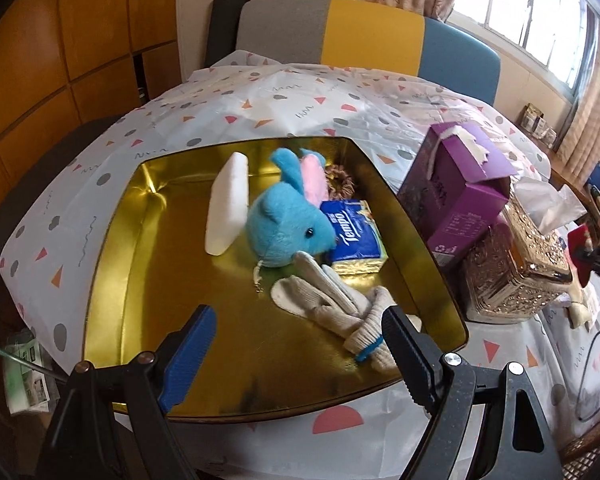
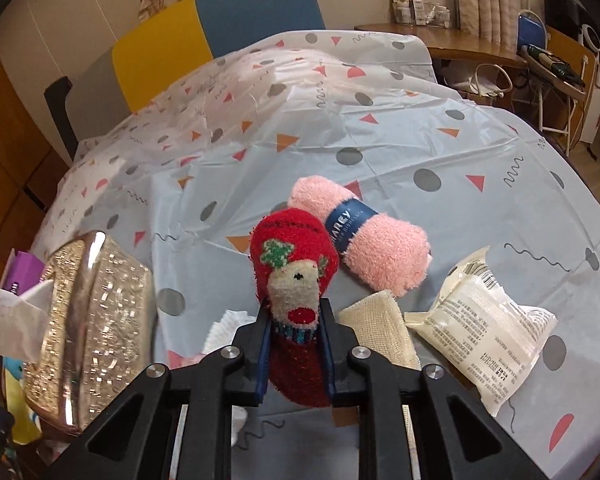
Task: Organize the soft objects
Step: 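Carry the red sock with the right gripper into the gold tray and release it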
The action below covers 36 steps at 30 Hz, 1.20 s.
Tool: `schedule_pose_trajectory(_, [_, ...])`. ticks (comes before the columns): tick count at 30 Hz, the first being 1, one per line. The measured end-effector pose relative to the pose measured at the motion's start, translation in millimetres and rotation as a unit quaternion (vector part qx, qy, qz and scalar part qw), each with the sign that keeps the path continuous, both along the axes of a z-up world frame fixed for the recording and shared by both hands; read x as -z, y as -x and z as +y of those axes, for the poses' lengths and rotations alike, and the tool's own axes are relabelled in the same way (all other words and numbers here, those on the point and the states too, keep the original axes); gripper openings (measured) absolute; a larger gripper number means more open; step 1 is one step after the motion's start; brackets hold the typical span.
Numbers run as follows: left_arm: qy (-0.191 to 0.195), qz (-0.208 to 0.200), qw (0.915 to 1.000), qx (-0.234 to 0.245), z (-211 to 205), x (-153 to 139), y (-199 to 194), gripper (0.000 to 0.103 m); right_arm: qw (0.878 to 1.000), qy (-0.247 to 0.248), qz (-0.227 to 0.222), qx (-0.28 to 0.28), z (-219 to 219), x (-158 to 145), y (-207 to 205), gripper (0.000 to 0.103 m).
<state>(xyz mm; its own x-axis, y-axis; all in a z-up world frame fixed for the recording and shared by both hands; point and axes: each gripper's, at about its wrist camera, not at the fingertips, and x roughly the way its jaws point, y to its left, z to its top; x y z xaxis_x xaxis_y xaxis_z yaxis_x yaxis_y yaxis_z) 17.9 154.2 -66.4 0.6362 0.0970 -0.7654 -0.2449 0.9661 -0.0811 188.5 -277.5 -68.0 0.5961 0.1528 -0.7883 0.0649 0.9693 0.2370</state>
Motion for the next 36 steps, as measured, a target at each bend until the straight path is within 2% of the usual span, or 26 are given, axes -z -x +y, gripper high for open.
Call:
schedule_pose_trajectory(4, [-0.002, -0.010, 0.9999, -0.008, 3.4, -4.0, 4.0, 0.090, 0.999, -0.007, -0.033, -0.022, 24.1, -31.8, 2.5, 0.019])
schedule_pose_trajectory(10, [0.001, -0.019, 0.9998, -0.012, 8.1, -8.7, 8.8, 0.093, 0.991, -0.013, -0.096, -0.095, 90.8, -89.7, 15.1, 0.019])
schedule_pose_trajectory(15, [0.006, -0.022, 0.9996, -0.016, 13.1, -9.7, 11.8, 0.093, 0.974, -0.014, -0.140, -0.180, 162.2, -126.8, 41.5, 0.019])
schedule_pose_trajectory(19, [0.011, -0.023, 0.9994, -0.023, 18.0, -8.4, 13.8, 0.094, 0.956, -0.018, -0.150, -0.251, 219.7, -138.8, 65.8, 0.019])
schedule_pose_trajectory(22, [0.015, -0.024, 0.9992, -0.029, 23.1, -7.8, 16.1, 0.094, 0.942, -0.016, -0.138, -0.305, 261.0, -132.2, 81.0, 0.019])
schedule_pose_trajectory(26, [0.020, -0.031, 0.9981, -0.049, 37.1, -8.6, 20.4, 0.095, 0.929, -0.012, -0.095, -0.359, 310.7, -103.6, 91.2, 0.019])
schedule_pose_trajectory(30, [0.028, -0.033, 0.9963, -0.074, 54.3, -7.1, 26.0, 0.095, 0.923, 0.007, -0.049, -0.382, 347.3, -66.1, 86.8, 0.019])
schedule_pose_trajectory(32, [0.028, -0.034, 0.9953, -0.086, 62.3, -5.8, 29.0, 0.095, 0.923, 0.014, -0.018, -0.384, 362.8, -43.5, 79.3, 0.020])
schedule_pose_trajectory(36, [0.025, -0.034, 0.9946, -0.095, 70.6, -4.4, 33.0, 0.095, 0.923, 0.032, 0.016, -0.384, 380.2, -7.2, 70.6, 0.023])
